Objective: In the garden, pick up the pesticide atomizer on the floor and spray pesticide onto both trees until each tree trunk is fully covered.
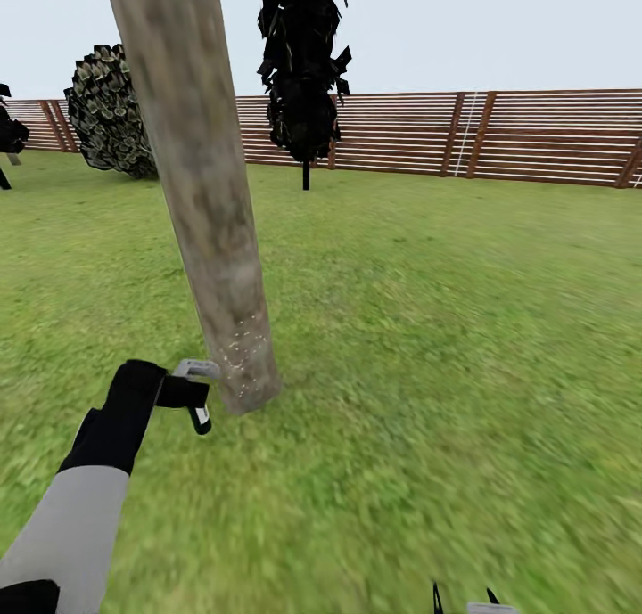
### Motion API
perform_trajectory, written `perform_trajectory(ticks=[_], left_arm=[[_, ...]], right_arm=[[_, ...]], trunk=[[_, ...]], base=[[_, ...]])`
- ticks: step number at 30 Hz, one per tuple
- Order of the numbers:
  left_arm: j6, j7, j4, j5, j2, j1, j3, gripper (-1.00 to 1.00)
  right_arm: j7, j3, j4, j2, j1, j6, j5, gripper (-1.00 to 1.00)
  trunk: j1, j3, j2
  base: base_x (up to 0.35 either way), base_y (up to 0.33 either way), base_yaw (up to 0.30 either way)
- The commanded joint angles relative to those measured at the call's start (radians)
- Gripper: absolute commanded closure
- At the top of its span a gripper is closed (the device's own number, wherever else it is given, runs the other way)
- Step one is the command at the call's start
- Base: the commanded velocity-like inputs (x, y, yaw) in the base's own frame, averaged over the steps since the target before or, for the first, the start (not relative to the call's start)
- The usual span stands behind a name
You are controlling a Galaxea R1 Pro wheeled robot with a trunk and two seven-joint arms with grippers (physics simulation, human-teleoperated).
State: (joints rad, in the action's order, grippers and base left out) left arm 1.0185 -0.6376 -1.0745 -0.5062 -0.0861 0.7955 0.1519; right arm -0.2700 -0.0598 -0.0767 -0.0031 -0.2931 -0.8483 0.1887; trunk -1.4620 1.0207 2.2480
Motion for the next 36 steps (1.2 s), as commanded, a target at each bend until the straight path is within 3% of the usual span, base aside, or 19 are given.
perform_trajectory(ticks=[1, 4, 8, 10, 17, 19, 21, 24, 27, 30, 33, 36], left_arm=[[0.0, 0.0, -0.003, -0.001, 0.003, 0.0, -0.001, 1.0], [0.0, -0.001, -0.051, -0.001, 0.037, 0.002, -0.003, 1.0], [0.001, -0.001, -0.077, -0.002, 0.061, 0.029, -0.003, 1.0], [0.001, 0.0, -0.079, -0.003, 0.057, 0.034, -0.004, 1.0], [0.002, -0.001, -0.079, -0.003, 0.006, 0.036, 0.007, 1.0], [0.002, -0.001, -0.079, -0.003, 0.008, 0.035, 0.006, 1.0], [0.002, -0.001, -0.08, -0.002, 0.021, 0.035, -0.001, 1.0], [0.002, -0.001, -0.081, -0.004, 0.066, 0.039, -0.004, 1.0], [0.002, -0.001, -0.081, -0.006, 0.089, 0.044, -0.006, 1.0], [0.002, 0.0, -0.081, -0.006, 0.081, 0.053, -0.001, 1.0], [0.002, 0.0, -0.079, -0.005, 0.021, 0.058, 0.004, 1.0], [0.002, 0.001, -0.077, -0.006, -0.003, 0.058, 0.005, 1.0]], right_arm=[[0.0, 0.0, 0.0, 0.0, 0.0, 0.0, 0.0, -1.0], [0.0, 0.0, 0.001, 0.0, 0.0, 0.0, 0.0, -1.0], [0.001, 0.0, 0.001, 0.0, 0.0, 0.0, 0.0, -1.0], [0.001, 0.0, 0.001, 0.0, 0.0, 0.0, 0.0, -1.0], [0.002, 0.0, 0.001, 0.0, 0.0, 0.0, 0.0, -1.0], [0.002, 0.0, 0.001, 0.0, 0.0, 0.0, 0.0, -1.0], [0.002, 0.0, 0.001, 0.0, 0.0, 0.0, 0.0, -1.0], [0.001, 0.0, 0.001, 0.0, 0.0, 0.0, 0.0, -1.0], [0.001, 0.0, 0.001, 0.0, 0.0, 0.0, 0.0, -1.0], [0.001, 0.0, 0.001, 0.0, 0.0, 0.0, 0.0, -1.0], [0.001, 0.0, 0.001, 0.0, -0.001, 0.0, 0.0, -1.0], [0.001, 0.0, 0.001, 0.0, 0.0, 0.0, 0.0, -1.0]], trunk=[[0.0, 0.0, 0.0], [0.0, 0.0, 0.0], [0.0, 0.0, 0.0], [0.0, 0.0, 0.0], [0.0, 0.0, 0.0], [0.0, 0.0, 0.0], [0.0, 0.0, 0.0], [0.0, 0.0, 0.0], [0.0, 0.0, 0.0], [0.0, 0.0, 0.0], [0.0, 0.0, 0.0], [0.0, 0.0, 0.0]], base=[[0.0, 0.0, 0.0], [-0.239, 0.0, 0.0], [-0.153, 0.0, 0.0], [-0.018, 0.0, 0.0], [-0.001, 0.0, 0.0], [0.0, 0.0, 0.0], [0.0, 0.0, 0.0], [0.0, 0.0, 0.0], [0.0, 0.0, 0.0], [0.0, 0.0, 0.0], [0.0, 0.0, 0.0], [0.0, 0.0, 0.0]])
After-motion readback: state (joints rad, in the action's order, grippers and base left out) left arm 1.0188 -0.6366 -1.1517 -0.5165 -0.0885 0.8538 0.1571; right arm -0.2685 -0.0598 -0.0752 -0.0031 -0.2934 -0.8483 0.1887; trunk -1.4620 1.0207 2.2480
